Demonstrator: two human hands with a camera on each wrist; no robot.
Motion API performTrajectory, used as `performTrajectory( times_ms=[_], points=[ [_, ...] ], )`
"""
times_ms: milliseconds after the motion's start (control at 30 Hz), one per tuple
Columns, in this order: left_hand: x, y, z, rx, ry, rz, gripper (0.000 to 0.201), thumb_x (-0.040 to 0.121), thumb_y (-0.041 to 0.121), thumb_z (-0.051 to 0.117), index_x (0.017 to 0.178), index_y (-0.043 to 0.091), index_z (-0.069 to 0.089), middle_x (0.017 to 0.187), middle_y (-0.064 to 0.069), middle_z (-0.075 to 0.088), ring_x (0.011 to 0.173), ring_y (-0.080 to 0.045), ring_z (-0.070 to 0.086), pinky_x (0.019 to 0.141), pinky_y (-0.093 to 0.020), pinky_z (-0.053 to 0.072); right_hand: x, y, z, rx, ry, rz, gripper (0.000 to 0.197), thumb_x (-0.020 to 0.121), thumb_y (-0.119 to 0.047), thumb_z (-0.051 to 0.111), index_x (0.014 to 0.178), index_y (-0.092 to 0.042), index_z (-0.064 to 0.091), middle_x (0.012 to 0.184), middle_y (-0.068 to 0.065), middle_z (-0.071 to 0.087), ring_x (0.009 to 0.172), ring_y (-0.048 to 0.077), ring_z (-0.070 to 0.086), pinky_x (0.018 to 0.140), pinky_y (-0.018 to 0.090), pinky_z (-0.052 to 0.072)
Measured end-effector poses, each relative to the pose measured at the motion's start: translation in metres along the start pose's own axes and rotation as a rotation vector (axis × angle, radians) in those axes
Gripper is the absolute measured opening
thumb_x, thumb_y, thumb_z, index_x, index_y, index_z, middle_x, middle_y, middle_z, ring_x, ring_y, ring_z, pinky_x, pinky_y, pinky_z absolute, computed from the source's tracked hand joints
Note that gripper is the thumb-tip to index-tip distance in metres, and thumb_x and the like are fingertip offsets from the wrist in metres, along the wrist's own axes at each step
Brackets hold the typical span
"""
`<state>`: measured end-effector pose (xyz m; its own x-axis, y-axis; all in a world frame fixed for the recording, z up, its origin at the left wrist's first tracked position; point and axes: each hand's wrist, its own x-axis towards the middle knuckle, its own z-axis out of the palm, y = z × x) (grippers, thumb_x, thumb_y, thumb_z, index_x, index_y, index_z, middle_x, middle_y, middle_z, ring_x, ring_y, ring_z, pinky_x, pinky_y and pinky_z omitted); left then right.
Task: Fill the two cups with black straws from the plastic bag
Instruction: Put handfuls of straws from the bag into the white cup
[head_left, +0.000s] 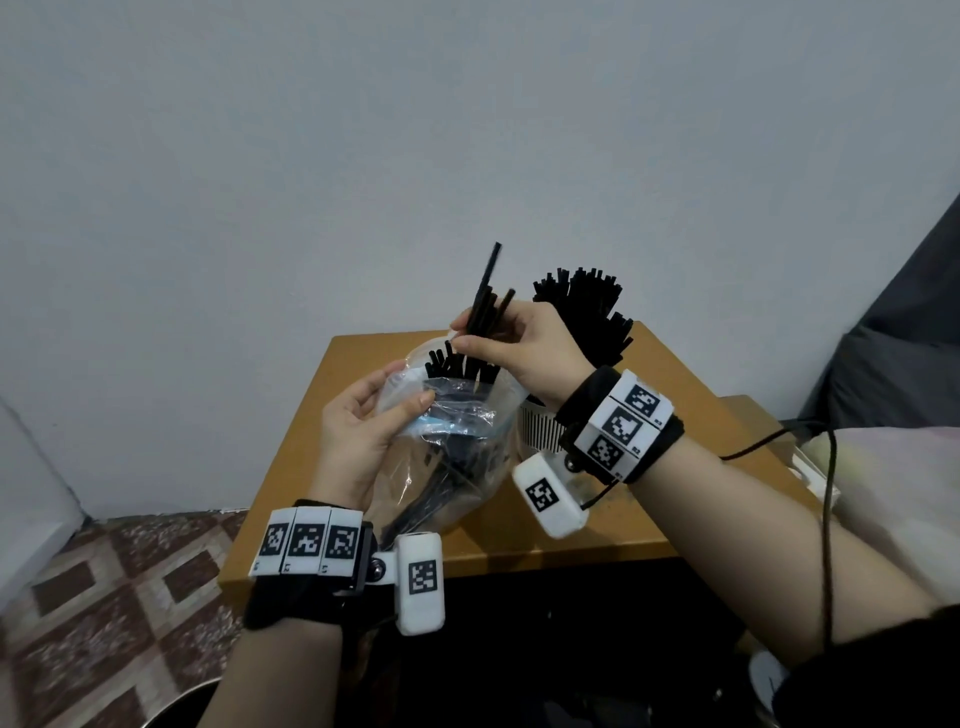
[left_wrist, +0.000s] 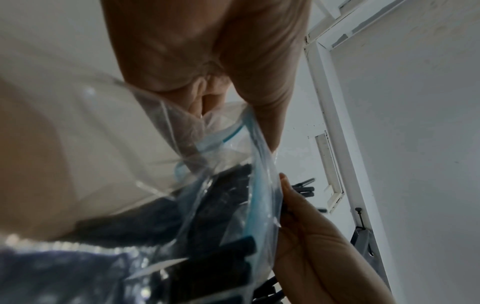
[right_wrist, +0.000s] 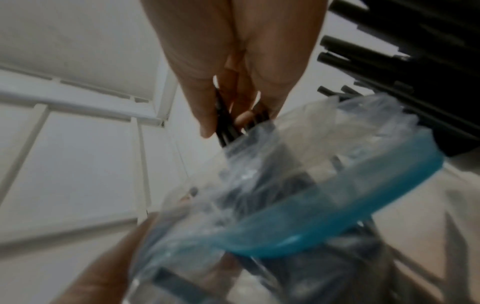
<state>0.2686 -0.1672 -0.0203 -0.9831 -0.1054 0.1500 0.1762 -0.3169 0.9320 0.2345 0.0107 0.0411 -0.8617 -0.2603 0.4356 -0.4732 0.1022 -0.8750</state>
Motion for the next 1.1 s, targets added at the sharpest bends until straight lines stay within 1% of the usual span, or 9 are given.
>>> performTrajectory(
  times_ms=[167,233,333,500,633,733,867,1000,1100],
  points=[
    [0.0,-0.003,-0.002,0.009,0.001,0.008,0.062,0.057,0.013,0.08,0.116,0.01,0.064,0.111,-0.014,0.07,0.103,-0.034,0.067,0.086,-0.045,0.056,-0.004,-0.005,0.004,-0.458,0.042,-0.176,0.007,0.089,-0.021,0.063,0.094,-0.018,0.066,0.094,0.004,0.066,0.091,0.014,0.059,0.078,0.023,0.045],
    [0.001,-0.004,-0.004,0.009,0.001,0.008,0.06,0.057,0.013,0.08,0.115,0.01,0.064,0.111,-0.014,0.07,0.103,-0.034,0.067,0.084,-0.041,0.058,-0.005,-0.008,0.004,-0.512,0.052,-0.197,0.008,0.09,-0.023,0.062,0.095,-0.019,0.066,0.093,0.002,0.065,0.09,0.015,0.059,0.078,0.024,0.046],
    [0.001,-0.004,-0.004,0.007,0.005,0.011,0.06,0.058,0.012,0.08,0.116,0.009,0.064,0.111,-0.014,0.07,0.104,-0.035,0.066,0.088,-0.044,0.056,-0.002,-0.013,0.001,-0.46,0.091,-0.217,0.007,0.09,-0.017,0.062,0.094,-0.014,0.067,0.086,-0.004,0.068,0.083,0.01,0.062,0.076,0.015,0.047],
    [0.001,-0.004,-0.007,-0.015,0.007,0.017,0.062,0.058,0.011,0.078,0.118,0.008,0.063,0.111,-0.014,0.07,0.102,-0.034,0.067,0.08,-0.037,0.059,0.003,-0.026,-0.01,-0.411,0.097,-0.193,0.008,0.091,-0.017,0.061,0.096,-0.012,0.066,0.081,-0.006,0.067,0.064,0.001,0.062,0.063,0.02,0.05],
    [0.003,-0.004,-0.008,-0.031,0.016,0.01,0.063,0.057,0.012,0.079,0.118,0.008,0.063,0.111,-0.015,0.069,0.102,-0.034,0.067,0.078,-0.036,0.06,0.006,-0.038,-0.02,-0.358,0.132,-0.176,0.003,0.091,-0.015,0.061,0.091,-0.017,0.063,0.076,0.0,0.07,0.051,0.005,0.062,0.051,0.021,0.048],
    [0.003,-0.004,-0.009,-0.038,0.017,0.004,0.063,0.055,0.014,0.08,0.116,0.01,0.064,0.113,-0.016,0.069,0.1,-0.033,0.068,0.076,-0.036,0.06,0.008,-0.046,-0.027,-0.341,0.18,-0.205,0.001,0.09,-0.018,0.063,0.089,-0.019,0.064,0.076,0.001,0.071,0.051,0.019,0.065,0.053,0.028,0.051],
    [0.003,-0.002,-0.009,-0.052,0.016,0.011,0.057,0.056,0.013,0.078,0.111,0.011,0.065,0.108,-0.014,0.07,0.089,-0.026,0.071,0.065,-0.03,0.06,0.007,-0.061,-0.038,-0.282,0.259,-0.268,0.007,0.09,-0.016,0.062,0.086,-0.021,0.064,0.075,0.0,0.072,0.05,0.017,0.062,0.05,0.022,0.048],
    [0.004,-0.001,-0.013,-0.049,0.038,0.027,0.061,0.056,0.014,0.079,0.115,0.009,0.064,0.108,-0.016,0.069,0.086,-0.026,0.071,0.064,-0.029,0.06,0.008,-0.078,-0.053,-0.127,0.265,-0.31,0.003,0.09,-0.012,0.061,0.089,-0.011,0.064,0.076,0.007,0.072,0.062,0.034,0.065,0.053,0.03,0.05],
    [0.005,0.001,-0.016,-0.046,0.066,0.042,0.072,0.051,0.019,0.082,0.119,0.005,0.062,0.109,-0.017,0.069,0.089,-0.029,0.07,0.068,-0.031,0.061,0.004,-0.091,-0.066,-0.11,0.254,-0.349,0.004,0.09,-0.01,0.06,0.09,-0.008,0.063,0.076,0.008,0.072,0.056,0.023,0.063,0.051,0.027,0.047]
  ],
)
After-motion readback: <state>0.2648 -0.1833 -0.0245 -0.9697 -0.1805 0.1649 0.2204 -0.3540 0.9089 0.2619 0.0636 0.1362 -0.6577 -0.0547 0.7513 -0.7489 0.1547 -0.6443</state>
